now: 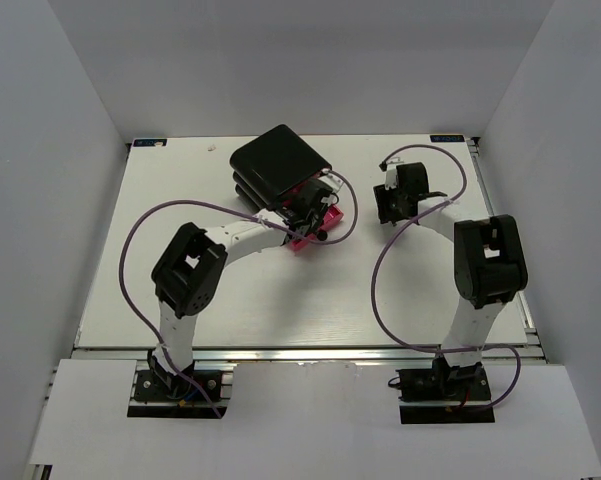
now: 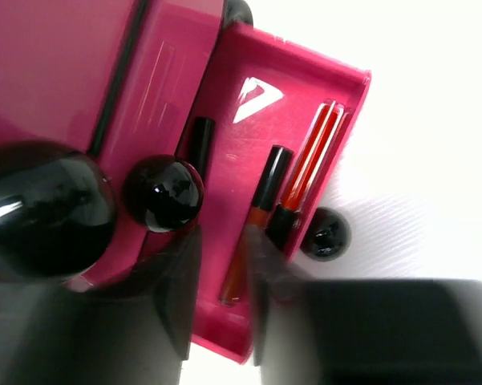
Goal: Organize the makeup
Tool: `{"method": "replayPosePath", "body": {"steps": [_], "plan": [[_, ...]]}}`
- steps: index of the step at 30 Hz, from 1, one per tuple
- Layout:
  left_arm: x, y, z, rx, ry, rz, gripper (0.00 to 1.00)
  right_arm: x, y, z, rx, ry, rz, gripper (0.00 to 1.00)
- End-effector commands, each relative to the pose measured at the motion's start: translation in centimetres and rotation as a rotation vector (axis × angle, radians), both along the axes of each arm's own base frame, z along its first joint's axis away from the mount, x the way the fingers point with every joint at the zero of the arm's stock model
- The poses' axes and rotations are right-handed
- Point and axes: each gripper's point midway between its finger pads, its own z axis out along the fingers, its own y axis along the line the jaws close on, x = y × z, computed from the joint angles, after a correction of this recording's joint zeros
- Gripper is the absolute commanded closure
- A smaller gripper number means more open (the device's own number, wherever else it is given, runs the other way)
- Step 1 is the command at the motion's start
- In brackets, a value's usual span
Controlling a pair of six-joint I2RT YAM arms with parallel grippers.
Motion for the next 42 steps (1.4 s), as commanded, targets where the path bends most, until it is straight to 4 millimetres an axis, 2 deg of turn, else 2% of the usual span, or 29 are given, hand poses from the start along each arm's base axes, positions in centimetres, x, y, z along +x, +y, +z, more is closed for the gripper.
{"method": "replayPosePath", "body": {"steps": [1,3,5,6,9,10,11,13,15,20,22,26,27,29,32,37,38,39,41,42], "plan": [[-0.4,-1.2,7.7,-0.197,-0.094,0.004,0.85,3.5,-0.6,1.7,-0.082,-0.099,-0.035,0.46],[-1.0,-1.2,9.1,-0.27,-0.102,0.022,0.95,4.4,-0.5,2.0,-0.099,-0.115,-0.025,0.47],[-2.0,-0.5,10.6,-0.331,-0.111,0.045,0.96,4.9,-0.7,1.2,-0.118,-0.104,-0.028,0.47],[-2.3,-0.2,11.2,-0.355,-0.125,0.058,0.92,5.6,-0.6,1.5,-0.121,-0.115,-0.025,0.47],[-3.7,1.3,12.5,-0.431,-0.137,0.099,0.67,6.2,-0.5,0.2,-0.134,-0.087,-0.017,0.48],[-4.2,2.0,14.2,-0.484,-0.158,0.118,0.58,6.3,-0.4,0.0,-0.134,-0.081,-0.015,0.49],[-4.9,2.7,13.3,-0.485,-0.146,0.131,0.42,6.3,-0.4,-0.2,-0.135,-0.075,-0.014,0.49],[-5.3,4.1,14.1,-0.534,-0.164,0.175,0.27,6.6,-0.2,-0.7,-0.134,-0.065,-0.007,0.52],[-6.3,5.9,14.2,-0.565,-0.172,0.209,0.19,6.7,-0.1,-1.0,-0.131,-0.057,-0.003,0.57],[-7.2,11.4,13.5,-0.645,-0.179,0.362,0.15,6.4,0.1,-1.9,-0.12,-0.027,0.001,0.68],[-7.8,13.5,13.1,-0.672,-0.184,0.417,0.14,6.0,0.3,-2.1,-0.114,-0.016,0.01,0.76],[-8.7,16.4,12.5,-0.703,-0.203,0.51,0.13,5.0,0.6,-2.7,-0.092,0.008,0.028,0.94],[-8.9,16.9,12.3,-0.709,-0.204,0.527,0.13,4.7,1.2,-2.4,-0.065,0.008,0.049,0.99],[-9.4,17.9,11.8,-0.735,-0.203,0.567,0.12,4.2,2.2,-1.9,-0.015,0.013,0.091,1.0],[-9.9,18.7,11.2,-0.756,-0.198,0.597,0.12,3.3,4.5,-0.1,0.091,-0.004,0.19,1.0],[-10.5,19.6,10.8,-0.759,-0.204,0.631,0.12,1.7,8.0,4.8,0.233,-0.104,0.417,1.0],[-10.6,19.7,10.7,-0.756,-0.205,0.635,0.12,1.3,8.5,5.7,0.241,-0.128,0.471,1.0],[-10.7,20.0,10.5,-0.751,-0.205,0.644,0.12,0.7,9.3,7.6,0.238,-0.195,0.57,1.0],[-10.9,20.1,10.3,-0.749,-0.203,0.649,0.12,-0.1,9.9,8.8,0.22,-0.271,0.656,1.0],[-10.9,20.2,10.1,-0.748,-0.202,0.655,0.12,-0.9,10.6,10.4,0.22,-0.324,0.722,1.0]]}}
